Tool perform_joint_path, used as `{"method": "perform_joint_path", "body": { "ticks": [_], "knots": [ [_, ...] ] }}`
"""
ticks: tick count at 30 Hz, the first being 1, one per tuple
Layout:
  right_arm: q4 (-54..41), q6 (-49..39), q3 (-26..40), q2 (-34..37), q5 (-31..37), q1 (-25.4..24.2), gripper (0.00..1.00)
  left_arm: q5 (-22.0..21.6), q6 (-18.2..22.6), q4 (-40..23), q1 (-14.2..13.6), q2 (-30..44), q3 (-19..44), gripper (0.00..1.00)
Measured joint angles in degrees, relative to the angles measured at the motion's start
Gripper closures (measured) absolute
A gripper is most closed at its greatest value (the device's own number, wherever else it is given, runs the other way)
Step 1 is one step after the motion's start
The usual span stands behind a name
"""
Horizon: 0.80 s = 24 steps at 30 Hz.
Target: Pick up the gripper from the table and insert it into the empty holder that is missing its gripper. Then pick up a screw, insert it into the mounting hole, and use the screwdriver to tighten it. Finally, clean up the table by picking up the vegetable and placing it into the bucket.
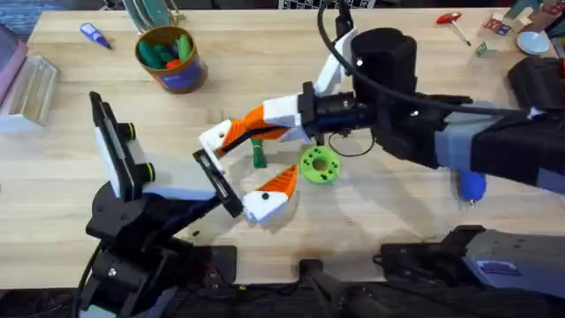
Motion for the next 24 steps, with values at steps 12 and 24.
{"method": "perform_joint_path", "body": {
  "ticks": [12,24],
  "knots": [
    [0.4,1.1,0.0,-0.2,6.1,2.4,0.931,-1.9,-1.2,0.0,0.2,0.2,0.0,0.014],
    [-0.1,-2.4,0.0,-0.1,3.4,2.8,0.433,4.5,0.1,0.0,-1.4,0.1,0.0,0.014]
  ]
}}
